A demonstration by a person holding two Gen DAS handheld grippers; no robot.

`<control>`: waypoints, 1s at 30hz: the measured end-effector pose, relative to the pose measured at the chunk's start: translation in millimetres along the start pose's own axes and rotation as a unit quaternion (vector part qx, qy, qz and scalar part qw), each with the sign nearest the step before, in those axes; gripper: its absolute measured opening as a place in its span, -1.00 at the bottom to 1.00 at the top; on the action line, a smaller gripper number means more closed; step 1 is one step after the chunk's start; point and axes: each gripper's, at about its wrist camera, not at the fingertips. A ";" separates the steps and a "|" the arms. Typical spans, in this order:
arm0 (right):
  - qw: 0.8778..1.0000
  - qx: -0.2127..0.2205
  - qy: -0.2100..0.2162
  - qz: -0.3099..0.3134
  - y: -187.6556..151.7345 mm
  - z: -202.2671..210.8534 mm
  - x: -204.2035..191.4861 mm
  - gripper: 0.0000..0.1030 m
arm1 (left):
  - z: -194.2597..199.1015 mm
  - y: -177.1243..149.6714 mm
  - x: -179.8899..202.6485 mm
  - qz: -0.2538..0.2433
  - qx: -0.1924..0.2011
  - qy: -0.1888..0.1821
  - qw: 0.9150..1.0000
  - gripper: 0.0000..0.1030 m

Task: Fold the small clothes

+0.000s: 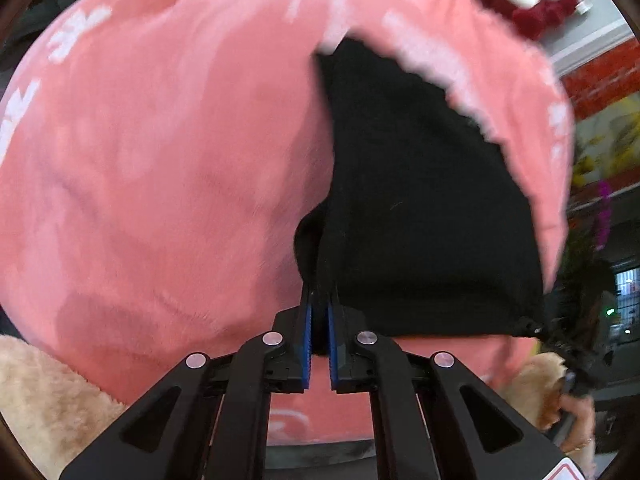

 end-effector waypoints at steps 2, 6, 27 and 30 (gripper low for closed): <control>0.999 0.040 -0.003 -0.007 1.4 17.2 -3.4 -0.53 | -0.1 -1.9 2.3 0.001 0.005 0.015 1.000 -0.82; 0.991 0.126 -0.035 0.020 -6.4 58.7 -17.2 -0.35 | 19.4 -6.0 26.8 -0.064 0.037 0.093 0.993 -0.66; 0.993 0.088 -0.058 0.058 26.3 4.0 -53.0 -0.38 | 9.9 -14.0 88.8 -0.151 0.030 0.155 0.976 -0.48; 0.990 0.122 -0.044 0.054 24.1 22.3 -55.3 -0.37 | 11.1 -13.5 92.7 -0.156 0.035 0.159 0.974 -0.48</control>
Point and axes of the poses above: each gripper's, at about its wrist camera, not at the fingertips, and z roughly against the way its jaws point, x to its right, y to its top, and after that the axes turned 4 degrees about -z, right-handed
